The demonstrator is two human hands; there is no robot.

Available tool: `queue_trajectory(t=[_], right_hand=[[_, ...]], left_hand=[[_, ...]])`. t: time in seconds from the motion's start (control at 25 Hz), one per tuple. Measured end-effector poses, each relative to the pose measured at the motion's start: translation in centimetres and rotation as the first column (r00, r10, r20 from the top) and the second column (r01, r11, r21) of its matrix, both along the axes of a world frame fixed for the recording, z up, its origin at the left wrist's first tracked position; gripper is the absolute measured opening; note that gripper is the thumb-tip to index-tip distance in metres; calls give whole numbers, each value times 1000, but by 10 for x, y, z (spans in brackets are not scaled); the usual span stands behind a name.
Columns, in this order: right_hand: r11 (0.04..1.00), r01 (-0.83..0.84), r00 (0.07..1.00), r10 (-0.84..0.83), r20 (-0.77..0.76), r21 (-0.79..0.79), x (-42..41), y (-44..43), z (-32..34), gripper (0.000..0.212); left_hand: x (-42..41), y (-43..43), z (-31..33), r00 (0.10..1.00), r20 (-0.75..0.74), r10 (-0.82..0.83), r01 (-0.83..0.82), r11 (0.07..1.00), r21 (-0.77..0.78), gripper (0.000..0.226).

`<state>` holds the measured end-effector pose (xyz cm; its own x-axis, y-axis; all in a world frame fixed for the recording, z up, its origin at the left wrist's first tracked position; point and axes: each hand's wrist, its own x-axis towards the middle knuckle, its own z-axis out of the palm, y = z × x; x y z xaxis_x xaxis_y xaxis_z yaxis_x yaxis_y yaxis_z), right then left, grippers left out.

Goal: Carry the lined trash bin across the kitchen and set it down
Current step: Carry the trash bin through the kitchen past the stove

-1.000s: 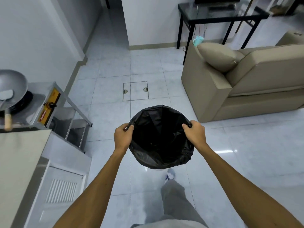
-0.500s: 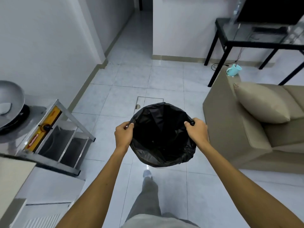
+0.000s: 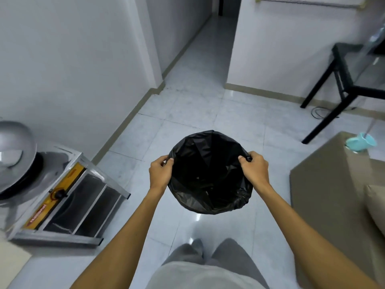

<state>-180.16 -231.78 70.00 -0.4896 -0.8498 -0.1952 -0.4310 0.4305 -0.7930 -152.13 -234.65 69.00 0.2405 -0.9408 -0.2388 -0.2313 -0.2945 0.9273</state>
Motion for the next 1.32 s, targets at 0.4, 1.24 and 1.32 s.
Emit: queue_trajectory(t=[0.4,1.24,1.32], right_hand=[[941,-339,941,339,25,-1,5,-240,-5,18],[375,-908,381,925,-8,185,264,-500,-89,21],[347,-917,349,937,-26,196,287,-515,-110,22]], left_hand=[[6,-144,-17,952,-43,304,-303,953,12,28],[121,-224,-99,458,-29,888,-855,450,257,34],[137,-237,-117,459,-10,889,-852,443,279,37]])
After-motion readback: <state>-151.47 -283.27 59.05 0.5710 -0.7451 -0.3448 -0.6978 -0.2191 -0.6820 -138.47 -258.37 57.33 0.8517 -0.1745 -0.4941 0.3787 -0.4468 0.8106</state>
